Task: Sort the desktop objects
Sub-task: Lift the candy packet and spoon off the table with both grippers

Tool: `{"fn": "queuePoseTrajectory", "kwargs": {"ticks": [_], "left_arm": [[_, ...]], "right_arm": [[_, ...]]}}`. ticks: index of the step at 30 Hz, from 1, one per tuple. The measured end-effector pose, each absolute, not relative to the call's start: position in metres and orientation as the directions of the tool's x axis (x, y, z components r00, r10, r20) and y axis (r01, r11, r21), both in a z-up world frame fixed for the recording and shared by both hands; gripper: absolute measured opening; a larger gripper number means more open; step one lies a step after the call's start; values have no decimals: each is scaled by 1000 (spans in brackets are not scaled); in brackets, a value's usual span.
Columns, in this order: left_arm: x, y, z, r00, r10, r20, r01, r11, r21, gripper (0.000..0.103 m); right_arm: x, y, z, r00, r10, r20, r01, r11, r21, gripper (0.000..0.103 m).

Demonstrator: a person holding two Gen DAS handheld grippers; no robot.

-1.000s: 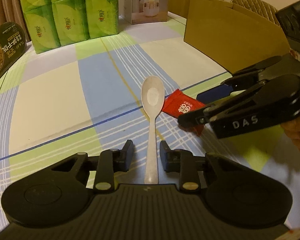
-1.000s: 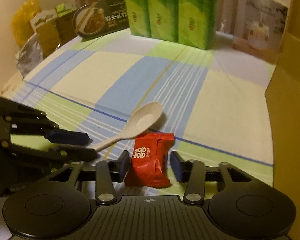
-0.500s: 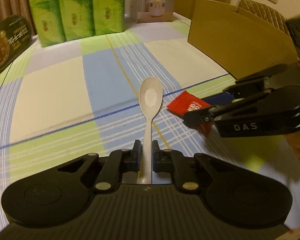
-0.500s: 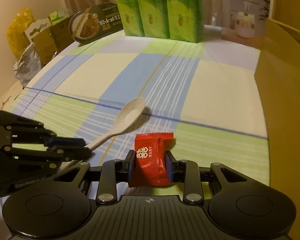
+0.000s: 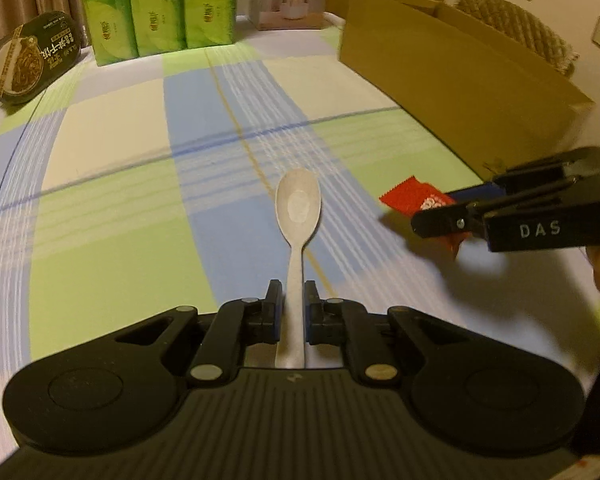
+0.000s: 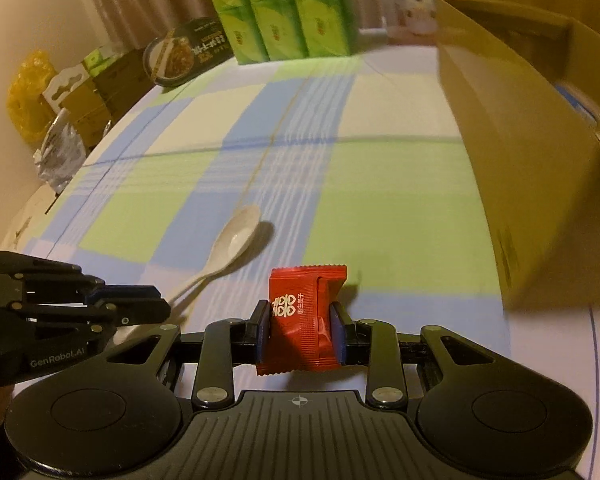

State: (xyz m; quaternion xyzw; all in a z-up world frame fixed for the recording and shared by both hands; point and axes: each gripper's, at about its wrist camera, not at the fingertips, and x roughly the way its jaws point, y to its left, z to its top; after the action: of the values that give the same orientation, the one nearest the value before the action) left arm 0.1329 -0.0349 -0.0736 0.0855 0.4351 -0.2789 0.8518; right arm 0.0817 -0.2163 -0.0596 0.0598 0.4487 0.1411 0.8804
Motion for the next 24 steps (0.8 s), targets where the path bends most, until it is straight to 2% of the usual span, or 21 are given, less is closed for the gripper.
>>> {"fn": "queuePoseTrajectory", "kwargs": {"ticks": [7, 8, 9, 10, 15, 19, 24], "left_arm": [[88, -39, -77, 452, -403, -796, 550, 828, -107, 9], [86, -40, -77, 460, -401, -792, 550, 829, -100, 11], [85, -41, -76, 470, -400, -787, 550, 830, -94, 19], [85, -42, -75, 480, -402, -780, 551, 830, -89, 23], [95, -54, -76, 519, -408, -752, 578, 815, -43, 27], [107, -68, -84, 529, -398, -749, 605, 796, 4, 39], [119, -83, -88, 541, -408, -736, 623, 782, 24, 40]], "right_arm": [[58, -206, -55, 594, 266, -760, -203, 963, 178, 28], [58, -205, -54, 601, 261, -755, -203, 964, 172, 28], [58, -204, -54, 608, 255, -752, -200, 966, 166, 28], [60, -204, -54, 614, 247, -750, -195, 968, 160, 28], [68, -209, -60, 625, 213, -751, -163, 977, 141, 28], [72, -216, -64, 626, 210, -751, -147, 978, 150, 28], [77, -222, -66, 626, 216, -749, -134, 976, 170, 28]]}}
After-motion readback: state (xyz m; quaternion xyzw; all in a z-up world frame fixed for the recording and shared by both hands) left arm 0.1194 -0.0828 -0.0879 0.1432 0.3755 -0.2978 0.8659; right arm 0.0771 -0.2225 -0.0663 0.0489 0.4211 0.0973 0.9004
